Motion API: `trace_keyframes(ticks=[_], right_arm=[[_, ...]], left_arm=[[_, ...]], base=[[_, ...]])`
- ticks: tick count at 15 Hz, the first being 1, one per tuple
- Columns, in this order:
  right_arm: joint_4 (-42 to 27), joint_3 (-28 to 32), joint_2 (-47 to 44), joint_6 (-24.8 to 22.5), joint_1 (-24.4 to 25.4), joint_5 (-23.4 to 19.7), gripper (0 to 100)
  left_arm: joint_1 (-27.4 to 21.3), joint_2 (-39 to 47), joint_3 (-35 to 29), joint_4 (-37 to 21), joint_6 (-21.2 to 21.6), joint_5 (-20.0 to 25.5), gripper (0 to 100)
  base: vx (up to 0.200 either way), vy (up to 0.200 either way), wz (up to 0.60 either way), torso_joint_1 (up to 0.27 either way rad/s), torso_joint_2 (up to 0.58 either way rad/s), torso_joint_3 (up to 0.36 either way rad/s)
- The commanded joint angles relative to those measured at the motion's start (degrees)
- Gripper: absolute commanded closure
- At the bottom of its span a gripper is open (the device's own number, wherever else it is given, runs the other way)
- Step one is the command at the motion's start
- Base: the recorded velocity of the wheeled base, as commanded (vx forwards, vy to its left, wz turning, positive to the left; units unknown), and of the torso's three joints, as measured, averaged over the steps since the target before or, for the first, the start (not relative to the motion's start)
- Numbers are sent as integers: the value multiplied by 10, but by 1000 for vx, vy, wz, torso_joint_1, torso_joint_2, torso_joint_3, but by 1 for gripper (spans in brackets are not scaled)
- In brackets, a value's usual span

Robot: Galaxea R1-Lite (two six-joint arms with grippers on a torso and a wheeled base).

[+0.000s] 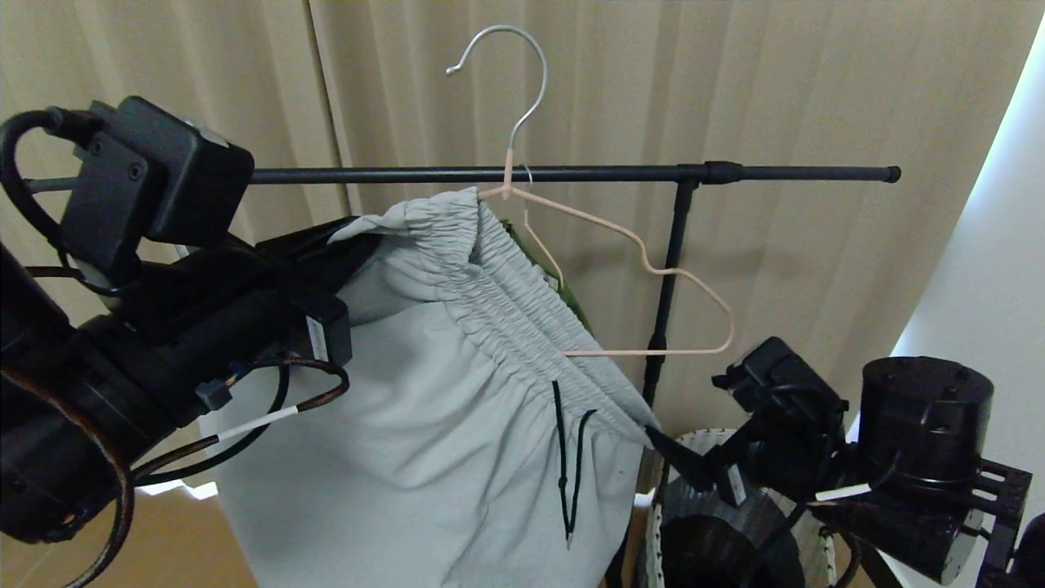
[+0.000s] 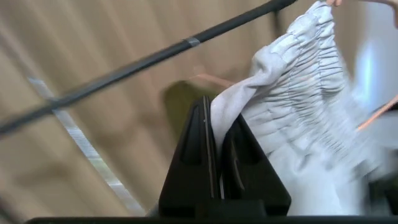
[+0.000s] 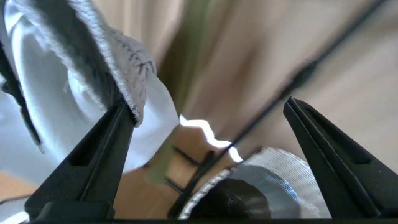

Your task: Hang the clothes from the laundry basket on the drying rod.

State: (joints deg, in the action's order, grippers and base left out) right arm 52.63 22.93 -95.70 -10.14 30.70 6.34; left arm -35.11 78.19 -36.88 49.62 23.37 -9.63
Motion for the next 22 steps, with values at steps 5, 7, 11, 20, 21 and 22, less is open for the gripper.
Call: trace_keyframes(ticks=[5,7,11,20,21,22], right_arm=[[-17,35,26,-1,-100,1,0],[-17,46,25,0,-100,0,0],[-17,58,31,0,-98,-1,0],[-52,96,60,0,24,-134,0],[-50,107,55,-1,27,-138,0],[-49,115,53,-7,33,-138,0]], left_arm=[[29,-15,55,2,88,1,100],[47,-16,80,2,132,1,100],[65,-9,88,2,173,3,100],[37,70,44,45,112,-58,100],[14,72,44,43,71,-61,100],[-4,72,44,43,48,-61,100]], base=[[0,0,0,0,0,0],[0,0,0,0,0,0],[0,0,0,0,0,0],[0,0,0,0,0,0],[0,0,0,0,0,0],[0,0,0,0,0,0]])
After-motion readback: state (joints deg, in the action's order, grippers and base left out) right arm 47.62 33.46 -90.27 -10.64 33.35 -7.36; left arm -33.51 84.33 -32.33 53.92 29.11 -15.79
